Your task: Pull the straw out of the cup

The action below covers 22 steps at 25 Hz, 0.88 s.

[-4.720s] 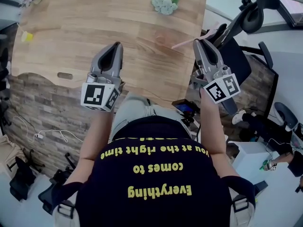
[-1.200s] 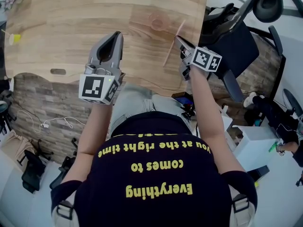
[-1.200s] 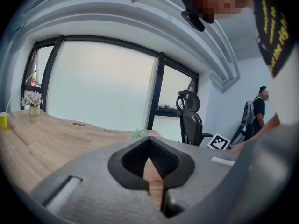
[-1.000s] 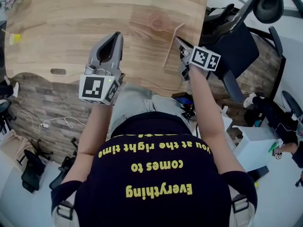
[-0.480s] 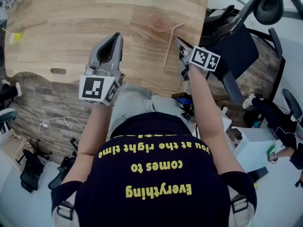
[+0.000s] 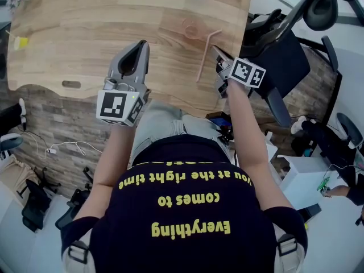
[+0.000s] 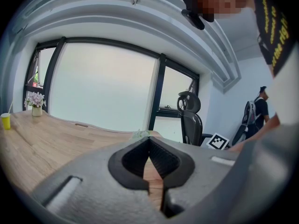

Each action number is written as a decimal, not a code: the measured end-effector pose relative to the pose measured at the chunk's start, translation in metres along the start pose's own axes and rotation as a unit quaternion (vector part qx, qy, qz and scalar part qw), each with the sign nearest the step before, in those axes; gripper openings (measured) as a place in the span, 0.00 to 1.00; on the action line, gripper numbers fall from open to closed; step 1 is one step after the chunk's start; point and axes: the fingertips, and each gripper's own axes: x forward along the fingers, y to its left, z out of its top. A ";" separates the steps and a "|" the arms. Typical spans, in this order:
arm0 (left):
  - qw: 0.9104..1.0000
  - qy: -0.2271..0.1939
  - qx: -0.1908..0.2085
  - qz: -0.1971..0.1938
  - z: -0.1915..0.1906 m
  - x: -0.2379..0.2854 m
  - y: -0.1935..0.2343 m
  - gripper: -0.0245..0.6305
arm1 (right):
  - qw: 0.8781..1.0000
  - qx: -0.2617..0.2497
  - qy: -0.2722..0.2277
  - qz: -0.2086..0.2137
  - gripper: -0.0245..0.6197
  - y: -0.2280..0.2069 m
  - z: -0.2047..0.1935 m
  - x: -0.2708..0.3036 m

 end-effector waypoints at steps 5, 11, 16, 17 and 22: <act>1.000 -0.009 0.002 0.002 0.006 -0.008 -0.001 0.04 | 1.000 -0.012 -0.004 0.005 0.06 0.008 0.004 -0.004; 1.000 -0.016 0.008 0.006 0.012 -0.018 -0.006 0.04 | 0.999 -0.027 -0.020 0.022 0.05 0.023 0.013 -0.011; 1.000 -0.025 0.011 0.006 0.019 -0.028 -0.010 0.04 | 0.995 -0.054 -0.071 0.052 0.05 0.046 0.031 -0.022; 1.000 -0.026 0.013 0.005 0.019 -0.030 -0.011 0.04 | 0.993 -0.062 -0.085 0.059 0.05 0.052 0.036 -0.026; 0.999 -0.033 0.021 -0.002 0.026 -0.035 -0.019 0.04 | 0.979 -0.104 -0.150 0.087 0.05 0.080 0.063 -0.046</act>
